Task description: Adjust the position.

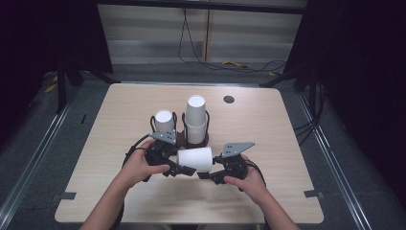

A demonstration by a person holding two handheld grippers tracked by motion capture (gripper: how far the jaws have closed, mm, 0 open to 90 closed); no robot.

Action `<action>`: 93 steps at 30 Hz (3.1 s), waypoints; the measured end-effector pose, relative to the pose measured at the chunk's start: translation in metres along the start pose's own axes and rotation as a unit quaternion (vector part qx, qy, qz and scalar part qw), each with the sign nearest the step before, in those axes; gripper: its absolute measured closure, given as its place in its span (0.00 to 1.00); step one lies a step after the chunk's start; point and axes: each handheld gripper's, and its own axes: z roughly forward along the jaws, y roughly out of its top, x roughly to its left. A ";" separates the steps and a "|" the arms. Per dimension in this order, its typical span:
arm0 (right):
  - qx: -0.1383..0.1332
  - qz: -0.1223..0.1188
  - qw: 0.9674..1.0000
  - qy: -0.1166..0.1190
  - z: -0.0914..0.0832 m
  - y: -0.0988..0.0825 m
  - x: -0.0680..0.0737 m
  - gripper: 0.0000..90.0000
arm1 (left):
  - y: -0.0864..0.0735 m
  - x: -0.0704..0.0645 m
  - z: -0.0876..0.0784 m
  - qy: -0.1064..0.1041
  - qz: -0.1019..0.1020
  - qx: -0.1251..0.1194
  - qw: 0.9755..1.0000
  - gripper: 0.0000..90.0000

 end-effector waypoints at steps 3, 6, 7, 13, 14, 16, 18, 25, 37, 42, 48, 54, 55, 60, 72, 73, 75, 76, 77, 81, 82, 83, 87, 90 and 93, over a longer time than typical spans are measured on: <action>-0.008 0.001 1.000 0.002 -0.002 0.002 0.000 0.43 | -0.001 0.000 -0.001 -0.001 0.004 0.003 1.000 0.37; -0.008 -0.002 1.000 0.006 -0.003 0.003 0.000 0.41 | 0.000 -0.001 0.000 -0.005 0.005 0.004 1.000 0.37; -0.008 -0.001 1.000 0.006 -0.003 0.004 0.000 0.39 | 0.000 -0.001 0.000 -0.006 0.008 0.007 1.000 0.37; -0.008 0.005 1.000 0.015 -0.003 0.005 0.000 0.33 | 0.000 -0.002 0.002 -0.007 0.011 0.013 1.000 0.37; -0.008 0.006 1.000 0.015 -0.003 0.005 0.000 0.32 | 0.000 -0.002 0.002 -0.008 0.011 0.013 1.000 0.37; -0.008 0.007 1.000 0.017 -0.004 0.006 0.000 0.30 | 0.000 -0.001 0.003 -0.009 0.011 0.013 1.000 0.37; -0.011 0.012 1.000 0.021 -0.004 0.005 -0.001 0.29 | -0.001 -0.001 0.003 -0.010 0.011 0.012 1.000 0.37; -0.020 0.018 0.999 0.030 -0.006 0.004 -0.002 0.27 | -0.003 0.001 0.004 -0.020 0.007 0.011 1.000 0.37; -0.019 0.009 0.999 0.042 -0.006 0.010 0.000 0.23 | -0.005 0.002 0.008 -0.032 0.009 0.018 0.999 0.37; 0.004 -0.017 0.999 0.036 -0.008 0.009 0.000 0.43 | -0.008 0.003 0.007 -0.027 0.010 0.029 0.999 0.36; 0.002 -0.012 0.999 0.045 -0.011 0.011 0.000 0.43 | -0.006 0.000 0.014 -0.033 0.015 0.037 0.999 0.37; -0.018 0.013 0.999 0.050 -0.010 0.012 -0.001 0.27 | -0.002 0.000 0.012 -0.029 0.015 0.038 0.999 0.38; -0.028 0.021 0.998 0.050 -0.012 0.012 -0.002 0.27 | -0.002 0.000 0.012 -0.028 0.015 0.040 0.999 0.38; -0.059 0.051 0.995 0.058 -0.013 0.012 -0.005 0.21 | -0.003 0.001 0.013 -0.026 0.016 0.047 0.998 0.38; -0.071 0.049 0.994 0.071 -0.006 0.017 -0.001 0.16 | 0.002 -0.005 0.025 -0.036 0.028 0.070 0.997 0.38; -0.071 0.049 0.993 0.077 -0.006 0.017 -0.001 0.18 | 0.003 -0.005 0.025 -0.033 0.031 0.071 0.996 0.38; -0.071 0.048 0.993 0.082 -0.007 0.016 -0.002 0.21 | 0.003 -0.005 0.025 -0.035 0.030 0.072 0.996 0.38; -0.071 0.048 0.993 0.083 -0.007 0.016 -0.002 0.21 | 0.002 -0.005 0.026 -0.037 0.027 0.067 0.997 0.38; -0.070 0.050 0.993 0.084 -0.008 0.016 -0.002 0.23 | 0.002 -0.005 0.026 -0.037 0.028 0.071 0.996 0.38; -0.059 0.048 0.993 0.090 -0.010 0.016 -0.003 0.27 | 0.000 -0.004 0.029 -0.035 0.033 0.073 0.996 0.37; -0.057 0.047 0.993 0.092 -0.010 0.016 -0.002 0.28 | -0.001 -0.004 0.029 -0.033 0.034 0.072 0.996 0.37; -0.055 0.047 0.993 0.092 -0.011 0.016 -0.002 0.30 | -0.001 -0.004 0.030 -0.031 0.034 0.074 0.996 0.37; -0.051 0.048 0.993 0.093 -0.012 0.015 -0.003 0.31 | -0.002 -0.004 0.032 -0.025 0.032 0.085 0.996 0.36; -0.060 0.055 0.992 0.100 -0.013 0.015 -0.005 0.34 | -0.003 -0.003 0.032 -0.021 0.028 0.086 0.996 0.35; -0.064 0.057 0.992 0.097 -0.016 0.015 -0.007 0.34 | -0.004 -0.002 0.030 -0.018 0.021 0.091 0.996 0.33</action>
